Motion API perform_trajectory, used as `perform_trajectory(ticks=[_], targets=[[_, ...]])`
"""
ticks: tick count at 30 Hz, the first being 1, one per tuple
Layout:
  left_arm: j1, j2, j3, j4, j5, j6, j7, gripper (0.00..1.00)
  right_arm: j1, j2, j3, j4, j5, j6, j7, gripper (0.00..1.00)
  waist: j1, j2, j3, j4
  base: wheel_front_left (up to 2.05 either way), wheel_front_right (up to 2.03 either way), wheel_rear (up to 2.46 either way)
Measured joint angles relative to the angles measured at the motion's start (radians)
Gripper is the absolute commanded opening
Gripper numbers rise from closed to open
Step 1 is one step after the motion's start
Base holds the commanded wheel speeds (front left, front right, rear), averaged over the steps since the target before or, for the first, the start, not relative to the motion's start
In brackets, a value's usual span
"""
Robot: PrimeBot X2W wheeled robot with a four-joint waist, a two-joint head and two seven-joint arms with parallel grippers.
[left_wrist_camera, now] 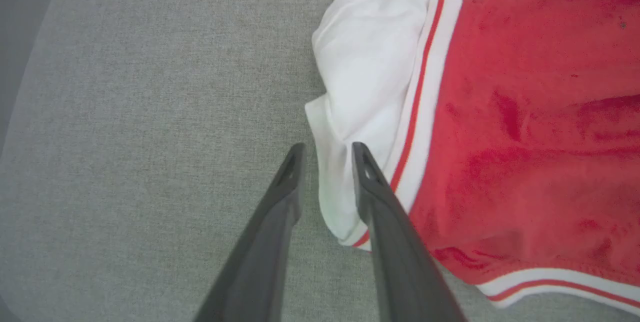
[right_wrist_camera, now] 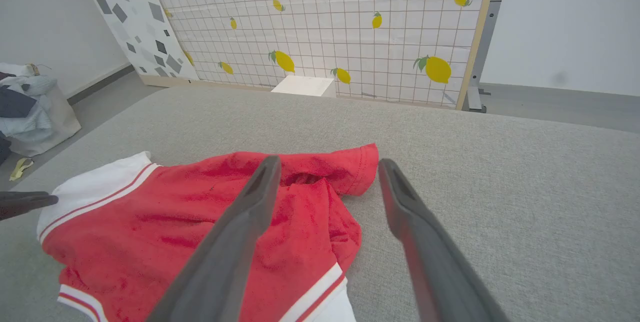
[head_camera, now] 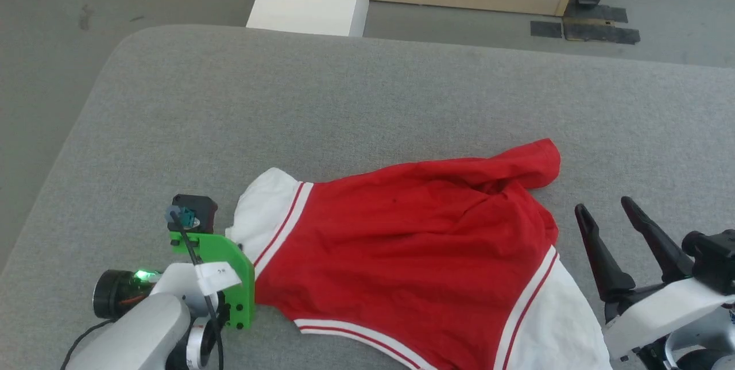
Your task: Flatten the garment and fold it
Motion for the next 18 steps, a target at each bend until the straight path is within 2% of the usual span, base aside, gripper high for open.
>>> perform_trajectory(ticks=[7,11,14,18], targets=[[-0.011,-0.018,0.006,-0.041,0.074,-0.006,-0.166,1.00,0.000,-0.002,0.003,0.019,0.006,0.000,0.030,1.00,0.0000,0.0000,-0.034,0.000,0.00,0.00,0.00],[-0.015,-0.044,0.026,-0.069,0.114,-0.023,-0.330,1.00,0.000,-0.023,0.013,0.024,0.017,0.000,0.073,1.00,0.0000,0.0000,-0.061,0.003,0.00,0.00,0.00],[-0.015,-0.053,0.026,-0.081,0.164,-0.041,-0.455,1.00,-0.005,-0.054,0.043,0.028,0.024,0.000,0.138,1.00,0.0000,0.0000,-0.076,0.006,0.00,0.00,0.00],[-0.003,-0.062,0.014,-0.088,0.213,-0.057,-0.580,1.00,-0.048,-0.124,0.109,0.050,0.032,0.000,0.281,1.00,-0.0001,0.0000,-0.079,0.012,0.00,0.00,0.00]])
